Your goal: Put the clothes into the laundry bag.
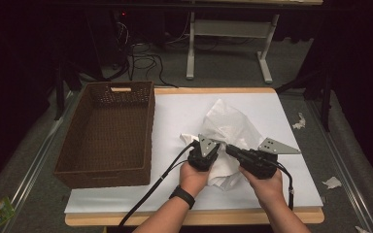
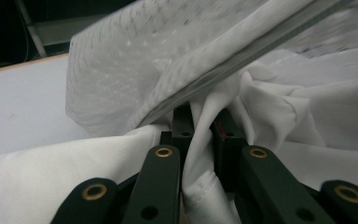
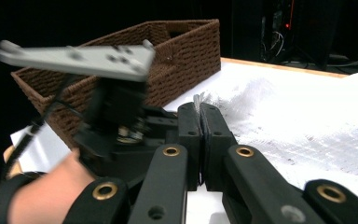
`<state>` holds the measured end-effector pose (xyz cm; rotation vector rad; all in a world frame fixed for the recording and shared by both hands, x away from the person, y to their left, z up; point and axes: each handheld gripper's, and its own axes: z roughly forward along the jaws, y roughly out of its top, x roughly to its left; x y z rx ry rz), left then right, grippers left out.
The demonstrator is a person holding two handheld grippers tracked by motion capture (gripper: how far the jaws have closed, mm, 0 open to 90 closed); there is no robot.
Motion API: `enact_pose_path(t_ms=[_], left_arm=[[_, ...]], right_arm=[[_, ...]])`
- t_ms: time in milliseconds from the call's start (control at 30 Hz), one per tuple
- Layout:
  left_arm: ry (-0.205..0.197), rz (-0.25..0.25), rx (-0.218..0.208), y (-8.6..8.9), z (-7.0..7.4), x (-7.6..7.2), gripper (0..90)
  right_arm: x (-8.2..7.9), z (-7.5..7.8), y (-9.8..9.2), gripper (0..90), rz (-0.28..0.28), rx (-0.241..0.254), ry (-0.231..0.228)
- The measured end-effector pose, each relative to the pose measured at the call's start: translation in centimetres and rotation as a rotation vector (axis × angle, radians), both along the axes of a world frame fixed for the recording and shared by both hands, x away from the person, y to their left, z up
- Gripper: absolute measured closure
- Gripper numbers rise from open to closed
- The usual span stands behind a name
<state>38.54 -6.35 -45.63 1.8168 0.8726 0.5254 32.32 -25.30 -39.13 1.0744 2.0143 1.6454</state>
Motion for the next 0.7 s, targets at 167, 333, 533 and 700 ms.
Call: enact_pose_path(t_ms=[167, 333, 533, 700], left_arm=[[0.015, -0.02, -0.033, -0.1, -0.8, 0.3, 77.9], [-0.021, -0.114, -0.127, 1.5, 0.6, -1.3, 53.9], [-0.044, -0.121, -0.186, 4.1, 2.3, -3.3, 25.4], [-0.057, -0.123, -0.145, 5.6, 1.3, -4.6, 18.3]], right_arm=[[0.1, 0.0, -0.2, 89.4, -0.003, -0.003, 0.0], [0.1, 0.0, -0.4, 89.4, -0.008, -0.003, -0.003], [0.2, 0.0, -0.3, 89.3, -0.009, -0.008, -0.006], [0.2, 0.0, -0.2, 89.3, -0.012, -0.007, -0.005]])
